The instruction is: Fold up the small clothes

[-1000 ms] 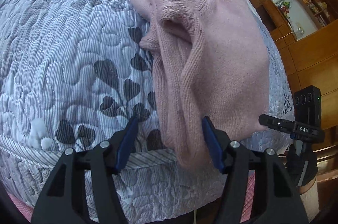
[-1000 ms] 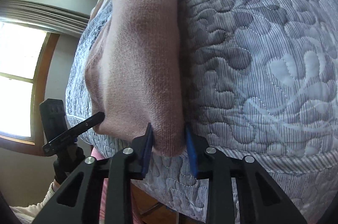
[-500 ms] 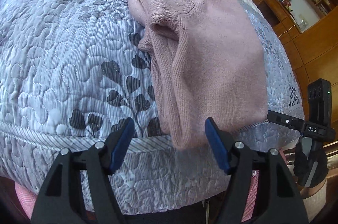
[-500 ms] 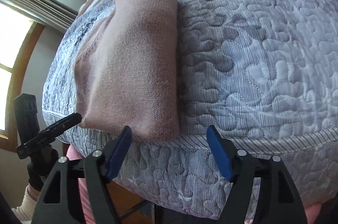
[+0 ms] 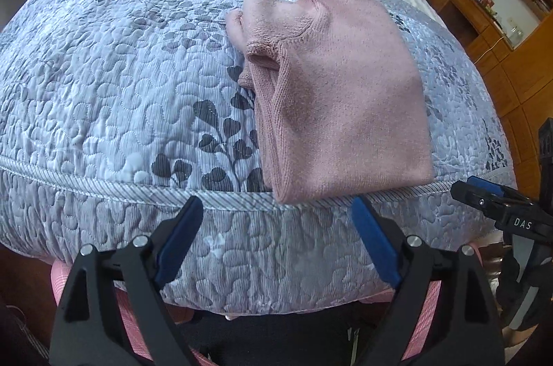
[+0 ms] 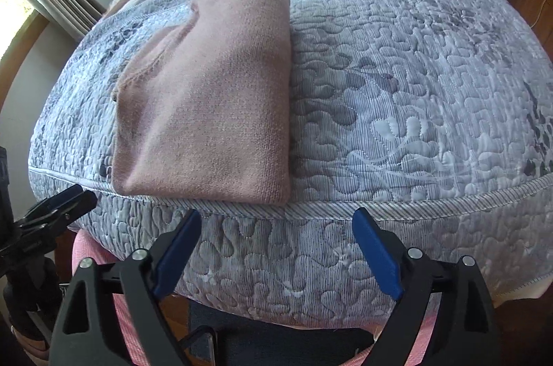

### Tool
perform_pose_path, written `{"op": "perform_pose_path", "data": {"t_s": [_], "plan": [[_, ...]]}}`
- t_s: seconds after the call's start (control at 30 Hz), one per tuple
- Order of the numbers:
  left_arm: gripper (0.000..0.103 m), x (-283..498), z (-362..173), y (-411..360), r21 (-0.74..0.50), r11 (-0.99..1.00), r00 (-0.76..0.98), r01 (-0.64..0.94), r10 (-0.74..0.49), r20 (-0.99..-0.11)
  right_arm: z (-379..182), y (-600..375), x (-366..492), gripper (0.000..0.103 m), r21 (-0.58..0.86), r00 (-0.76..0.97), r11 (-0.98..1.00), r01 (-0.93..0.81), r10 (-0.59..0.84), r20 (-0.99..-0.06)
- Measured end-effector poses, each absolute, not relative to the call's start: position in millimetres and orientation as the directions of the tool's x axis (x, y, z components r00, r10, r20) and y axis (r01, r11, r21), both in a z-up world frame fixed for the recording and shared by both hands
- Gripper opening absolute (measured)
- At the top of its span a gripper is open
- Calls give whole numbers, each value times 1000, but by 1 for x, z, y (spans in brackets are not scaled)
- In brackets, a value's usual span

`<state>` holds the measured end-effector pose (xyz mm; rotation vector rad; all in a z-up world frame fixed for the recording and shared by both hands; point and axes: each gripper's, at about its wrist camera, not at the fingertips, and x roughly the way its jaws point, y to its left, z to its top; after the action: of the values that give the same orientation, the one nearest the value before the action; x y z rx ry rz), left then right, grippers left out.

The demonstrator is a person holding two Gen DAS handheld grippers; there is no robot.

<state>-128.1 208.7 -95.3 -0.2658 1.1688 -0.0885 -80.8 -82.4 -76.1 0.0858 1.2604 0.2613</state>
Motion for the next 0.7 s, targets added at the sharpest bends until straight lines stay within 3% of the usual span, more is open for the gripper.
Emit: {"op": "perform_pose_path", "data": {"t_s": [0.7], "plan": [[87, -164, -47, 188, -160, 986, 439, -51, -122, -890, -14, -50, -118, 98, 16, 384, 988, -153, 75, -920]]}}
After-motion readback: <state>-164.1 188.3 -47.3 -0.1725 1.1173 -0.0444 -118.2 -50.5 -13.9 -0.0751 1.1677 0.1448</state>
